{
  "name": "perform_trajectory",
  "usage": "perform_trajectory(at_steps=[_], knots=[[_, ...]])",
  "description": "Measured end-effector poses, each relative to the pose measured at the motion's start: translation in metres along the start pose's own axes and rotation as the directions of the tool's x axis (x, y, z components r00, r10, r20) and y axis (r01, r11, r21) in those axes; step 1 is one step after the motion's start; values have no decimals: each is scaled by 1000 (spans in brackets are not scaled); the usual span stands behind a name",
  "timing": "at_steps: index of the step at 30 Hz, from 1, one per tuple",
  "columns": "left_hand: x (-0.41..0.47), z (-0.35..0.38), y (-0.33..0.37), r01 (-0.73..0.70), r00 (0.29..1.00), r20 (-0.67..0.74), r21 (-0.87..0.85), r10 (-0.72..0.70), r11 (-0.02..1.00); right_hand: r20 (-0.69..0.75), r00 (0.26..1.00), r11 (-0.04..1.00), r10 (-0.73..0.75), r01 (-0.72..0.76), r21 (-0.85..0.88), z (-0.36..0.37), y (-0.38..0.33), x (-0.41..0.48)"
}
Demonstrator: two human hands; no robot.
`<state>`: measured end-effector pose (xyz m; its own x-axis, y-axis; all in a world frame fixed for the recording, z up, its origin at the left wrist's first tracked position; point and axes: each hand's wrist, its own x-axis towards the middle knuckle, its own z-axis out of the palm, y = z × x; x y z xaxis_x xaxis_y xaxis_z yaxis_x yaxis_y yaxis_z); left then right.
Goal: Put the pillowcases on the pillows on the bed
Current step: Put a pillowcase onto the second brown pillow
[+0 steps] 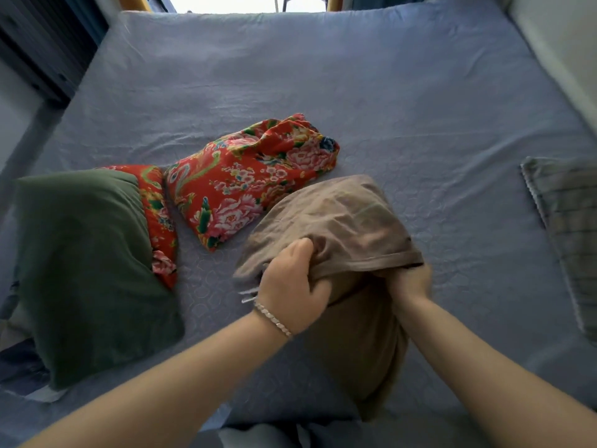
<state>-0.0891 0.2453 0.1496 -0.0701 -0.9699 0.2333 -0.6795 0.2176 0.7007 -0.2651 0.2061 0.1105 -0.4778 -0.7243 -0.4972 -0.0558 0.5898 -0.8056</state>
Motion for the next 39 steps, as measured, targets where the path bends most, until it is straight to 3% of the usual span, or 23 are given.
perform_trajectory(at_steps=[4,8,9,11,12,14,16,17,20,23,24,25,26,27,28,29,31,34,36,39], knots=[[34,16,-31,89,988,118,96,-101,991,-95,994,996,55,-61,-61,-13,-2,-7],[81,45,-6,161,982,74,159,-174,974,-186,982,996,-19,3,-85,-39,-17,-3],[88,55,7,118,990,57,196,-132,973,-195,980,996,-35,17,-92,-49,-21,2],[98,76,27,-196,980,70,290,184,937,-238,970,996,-56,37,-86,-74,-28,11],[104,90,38,-412,911,125,334,393,848,-274,960,997,-56,39,-68,-90,-26,19],[115,120,58,-732,675,206,308,709,608,-325,946,1000,-1,3,4,-123,-17,37],[123,152,87,-874,481,222,201,848,443,-360,932,997,40,-15,73,-151,-5,60],[126,174,104,-900,435,214,144,875,412,-393,918,993,61,-14,120,-166,2,77],[127,246,130,-885,462,211,37,862,465,-448,890,986,85,-8,169,-203,23,132],[121,309,116,-860,472,347,-22,810,510,-447,881,982,153,-84,170,-224,54,184],[120,325,103,-817,526,411,1,745,577,-436,882,982,176,-126,142,-225,65,199],[118,344,92,-715,647,427,52,631,698,-416,884,977,212,-177,122,-225,78,219],[118,359,84,-520,799,408,99,442,849,-390,886,968,252,-224,115,-222,87,238],[118,368,79,-238,913,365,114,182,965,-339,895,957,288,-263,118,-217,93,251],[121,376,76,74,938,330,113,-108,991,-299,911,959,283,-261,110,-212,97,263],[125,387,75,326,896,281,108,-344,939,-264,931,968,250,-237,83,-210,101,272],[134,413,70,560,768,268,156,-581,813,-193,966,985,171,-174,1,-212,110,285],[141,437,59,602,666,330,292,-669,743,-143,986,948,83,-122,-293,-222,132,287],[139,444,48,685,546,404,289,-734,669,-112,984,804,137,-176,-568,-223,144,272],[137,448,39,765,493,470,168,-733,622,69,953,588,295,-124,-799,-196,154,246]])
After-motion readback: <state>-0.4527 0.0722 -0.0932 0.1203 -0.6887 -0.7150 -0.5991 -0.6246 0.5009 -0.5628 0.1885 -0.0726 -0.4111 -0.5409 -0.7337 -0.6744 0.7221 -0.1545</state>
